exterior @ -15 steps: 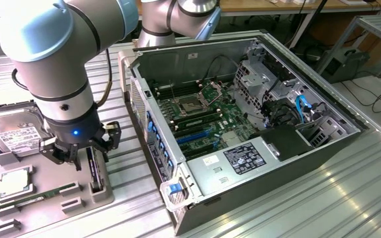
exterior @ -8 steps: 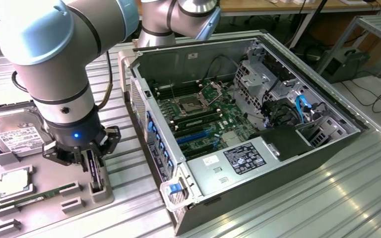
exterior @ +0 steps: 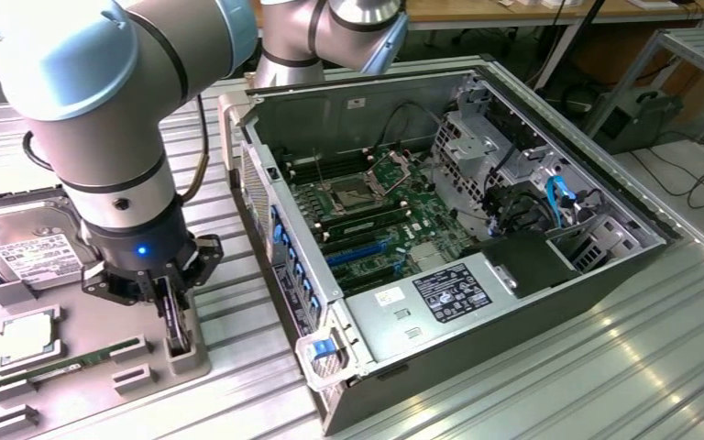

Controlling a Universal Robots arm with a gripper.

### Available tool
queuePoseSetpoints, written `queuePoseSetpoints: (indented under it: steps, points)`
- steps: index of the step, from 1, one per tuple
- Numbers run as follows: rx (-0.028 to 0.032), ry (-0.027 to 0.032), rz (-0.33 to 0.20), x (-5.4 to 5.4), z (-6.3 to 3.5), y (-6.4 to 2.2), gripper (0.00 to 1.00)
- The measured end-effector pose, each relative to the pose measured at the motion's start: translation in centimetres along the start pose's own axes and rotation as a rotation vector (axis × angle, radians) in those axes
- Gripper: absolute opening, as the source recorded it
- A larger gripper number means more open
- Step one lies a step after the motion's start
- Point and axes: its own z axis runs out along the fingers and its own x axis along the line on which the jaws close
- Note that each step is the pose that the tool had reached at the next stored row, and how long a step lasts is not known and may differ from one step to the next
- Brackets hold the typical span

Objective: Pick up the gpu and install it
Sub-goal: 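Pick up the gpu and move the gpu toward the slot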

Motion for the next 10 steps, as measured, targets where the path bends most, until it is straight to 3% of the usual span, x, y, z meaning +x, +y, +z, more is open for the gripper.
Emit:
queuePoseSetpoints:
  steps: [10]
  points:
    - [0.0001,0.0000,0.000,-0.06,0.00,0.00,0.28]
